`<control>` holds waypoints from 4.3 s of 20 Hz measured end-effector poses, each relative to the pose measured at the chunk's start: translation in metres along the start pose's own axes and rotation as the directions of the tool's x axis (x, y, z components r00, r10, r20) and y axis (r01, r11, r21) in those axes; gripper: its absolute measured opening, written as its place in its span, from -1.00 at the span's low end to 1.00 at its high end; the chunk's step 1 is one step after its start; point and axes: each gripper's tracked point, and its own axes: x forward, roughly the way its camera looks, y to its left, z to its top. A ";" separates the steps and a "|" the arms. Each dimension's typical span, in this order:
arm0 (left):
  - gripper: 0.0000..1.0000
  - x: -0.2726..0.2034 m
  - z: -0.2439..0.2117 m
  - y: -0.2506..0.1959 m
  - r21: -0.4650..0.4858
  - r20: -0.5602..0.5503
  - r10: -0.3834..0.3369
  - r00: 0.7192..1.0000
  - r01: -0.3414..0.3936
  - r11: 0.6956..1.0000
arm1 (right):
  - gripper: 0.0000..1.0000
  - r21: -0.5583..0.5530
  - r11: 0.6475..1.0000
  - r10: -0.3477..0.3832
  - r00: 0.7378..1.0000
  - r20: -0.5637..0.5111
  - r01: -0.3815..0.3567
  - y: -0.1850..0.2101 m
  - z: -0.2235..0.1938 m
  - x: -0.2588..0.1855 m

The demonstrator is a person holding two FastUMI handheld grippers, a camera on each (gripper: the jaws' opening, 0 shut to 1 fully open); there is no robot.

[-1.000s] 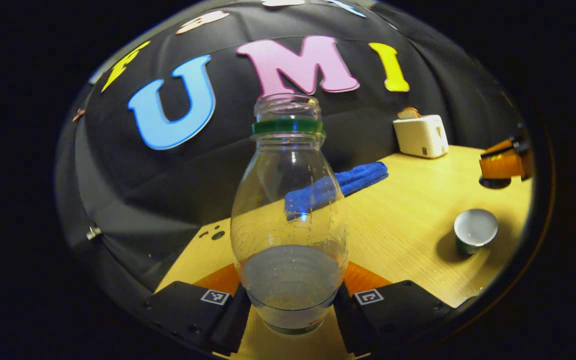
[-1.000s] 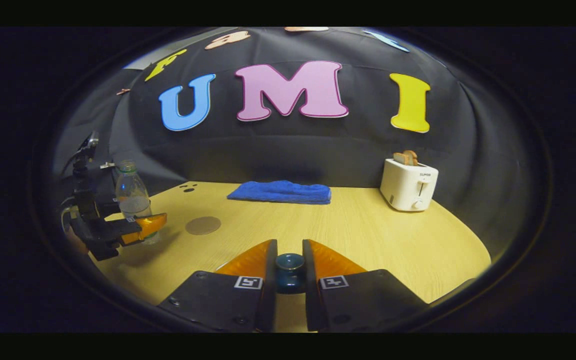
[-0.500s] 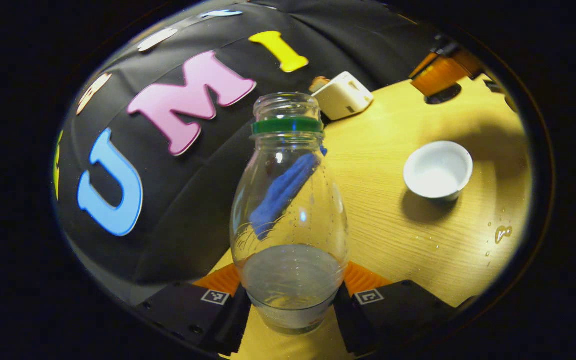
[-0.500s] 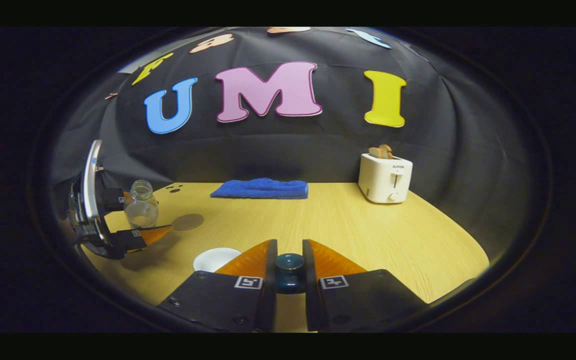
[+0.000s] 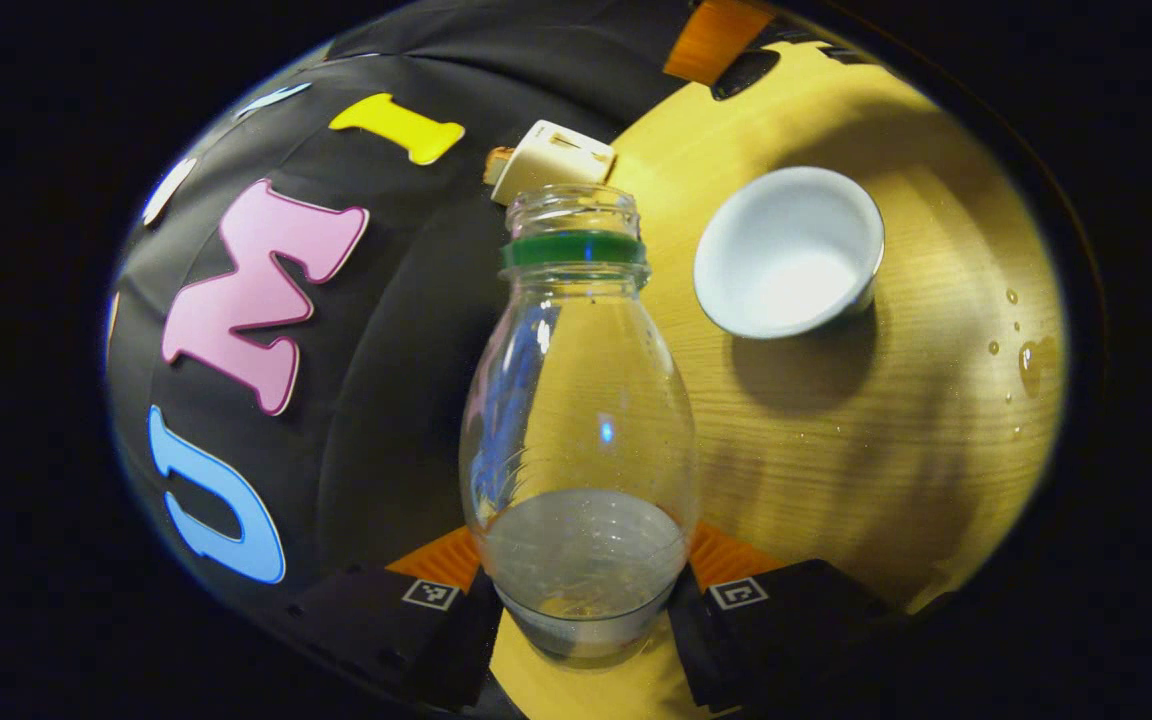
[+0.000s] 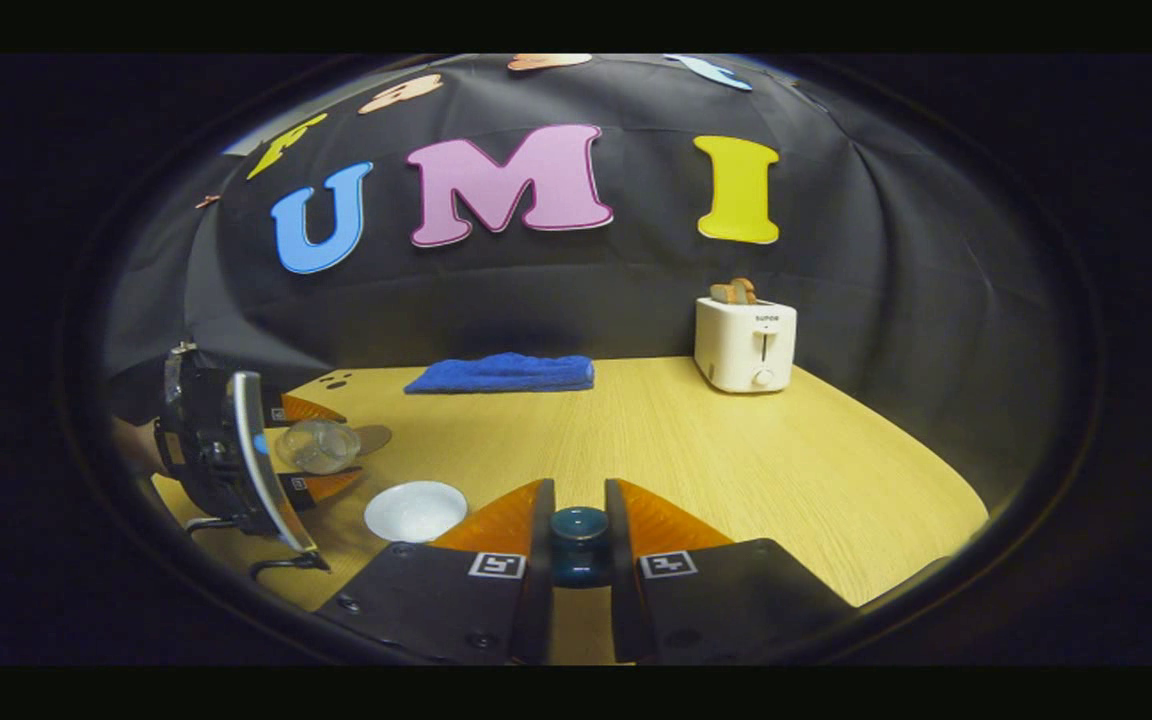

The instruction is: Open the teacup lid with one hand, grasp the water bottle and pour water into the teacup with the other hand; after pouring, place the water bottle on the coaster and then close the teacup lid.

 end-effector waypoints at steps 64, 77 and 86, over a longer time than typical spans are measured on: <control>0.51 0.005 0.045 0.066 0.844 -0.056 -0.137 0.989 0.121 0.522 | -0.46 0.147 0.989 -0.024 0.999 -0.023 0.027 0.006 -0.002 -0.026; 0.52 -0.001 0.043 0.060 0.815 -0.053 -0.163 0.985 0.136 0.563 | -0.37 0.155 0.988 -0.019 1.000 -0.019 0.022 0.005 0.011 -0.024; 0.51 -0.010 0.021 0.045 0.319 0.021 -0.169 0.985 0.154 0.935 | -0.47 0.079 0.997 0.015 1.000 -0.016 -0.014 0.013 0.047 -0.022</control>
